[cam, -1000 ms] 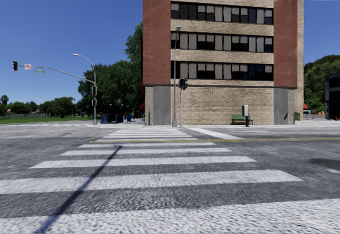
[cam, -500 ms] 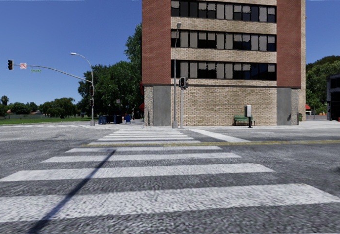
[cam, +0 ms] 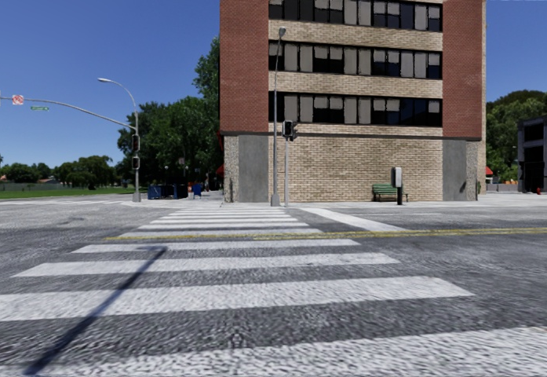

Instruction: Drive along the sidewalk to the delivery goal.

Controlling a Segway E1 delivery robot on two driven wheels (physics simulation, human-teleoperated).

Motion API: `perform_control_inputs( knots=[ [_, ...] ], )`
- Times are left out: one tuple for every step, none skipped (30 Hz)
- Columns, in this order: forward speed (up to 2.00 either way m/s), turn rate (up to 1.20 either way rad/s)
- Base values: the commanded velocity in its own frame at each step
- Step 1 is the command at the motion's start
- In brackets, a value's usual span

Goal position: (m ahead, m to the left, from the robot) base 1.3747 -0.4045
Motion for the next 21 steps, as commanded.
perform_control_inputs(
  knots=[
    [1.11, -0.27],
    [1.11, -0.27],
    [1.11, -0.27],
    [1.11, -0.27],
    [1.11, -0.28],
    [1.11, -0.28],
    [1.11, -0.29],
    [1.10, -0.29],
    [1.10, -0.16],
    [1.10, -0.16],
    [1.10, -0.09],
    [1.10, 0.00],
    [1.10, 0.00],
    [1.10, 0.00],
    [1.10, 0.00],
    [1.10, 0.00],
    [1.10, 0.00],
    [1.10, 0.00],
    [1.10, 0.00],
    [1.10, 0.00],
    [1.10, 0.00]
  ],
)
